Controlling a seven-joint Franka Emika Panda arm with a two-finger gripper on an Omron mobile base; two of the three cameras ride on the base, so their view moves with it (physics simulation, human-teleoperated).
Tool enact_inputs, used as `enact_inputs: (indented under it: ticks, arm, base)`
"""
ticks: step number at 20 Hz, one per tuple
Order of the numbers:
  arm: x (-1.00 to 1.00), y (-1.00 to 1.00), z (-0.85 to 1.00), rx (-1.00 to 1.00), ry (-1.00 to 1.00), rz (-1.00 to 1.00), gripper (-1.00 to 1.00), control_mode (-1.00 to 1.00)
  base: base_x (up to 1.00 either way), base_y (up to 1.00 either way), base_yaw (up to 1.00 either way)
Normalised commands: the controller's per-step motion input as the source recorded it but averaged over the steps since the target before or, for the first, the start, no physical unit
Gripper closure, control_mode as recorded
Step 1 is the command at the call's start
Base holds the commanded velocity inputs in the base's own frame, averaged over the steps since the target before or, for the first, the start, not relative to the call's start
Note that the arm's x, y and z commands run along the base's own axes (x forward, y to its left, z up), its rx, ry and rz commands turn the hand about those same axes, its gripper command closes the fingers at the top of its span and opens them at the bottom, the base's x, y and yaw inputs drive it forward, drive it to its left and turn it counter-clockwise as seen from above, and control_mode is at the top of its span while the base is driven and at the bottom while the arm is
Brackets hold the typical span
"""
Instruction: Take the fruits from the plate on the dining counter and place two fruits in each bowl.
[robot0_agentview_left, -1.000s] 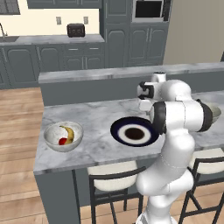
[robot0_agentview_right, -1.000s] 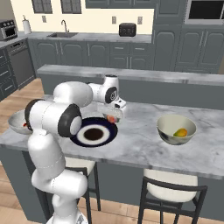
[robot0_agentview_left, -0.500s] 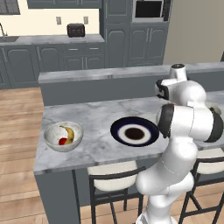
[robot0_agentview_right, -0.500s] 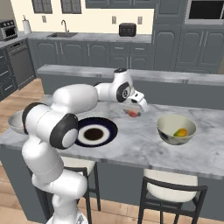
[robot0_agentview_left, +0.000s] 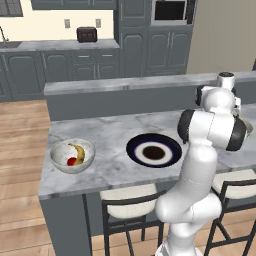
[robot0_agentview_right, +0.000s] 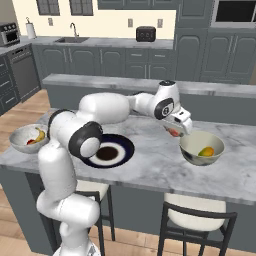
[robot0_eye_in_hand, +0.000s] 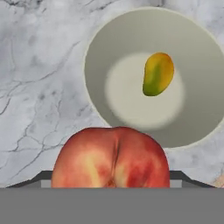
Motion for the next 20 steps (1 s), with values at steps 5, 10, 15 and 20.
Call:
enact_inputs:
  ticks: [5, 10, 15, 20]
  arm:
    - [0.21, -0.88, -0.18, 0.11, -0.03, -0.08, 1.00, -1.00]
    - [0.31, -0.61, -0.37, 0.00, -0.02, -0.05, 1.00, -1.00]
    - [0.36, -0.51, -0.71, -0.01, 0.00, -0.03, 1.00, -1.00]
    - [0.25, 0.20, -0.20, 0.00, 0.00, 0.00, 1.00, -1.00]
  base:
    - [0.00, 0.00, 0.00]
    - [0.00, 0.00, 0.00]
    - [0.00, 0.00, 0.00]
    - [0.00, 0.00, 0.00]
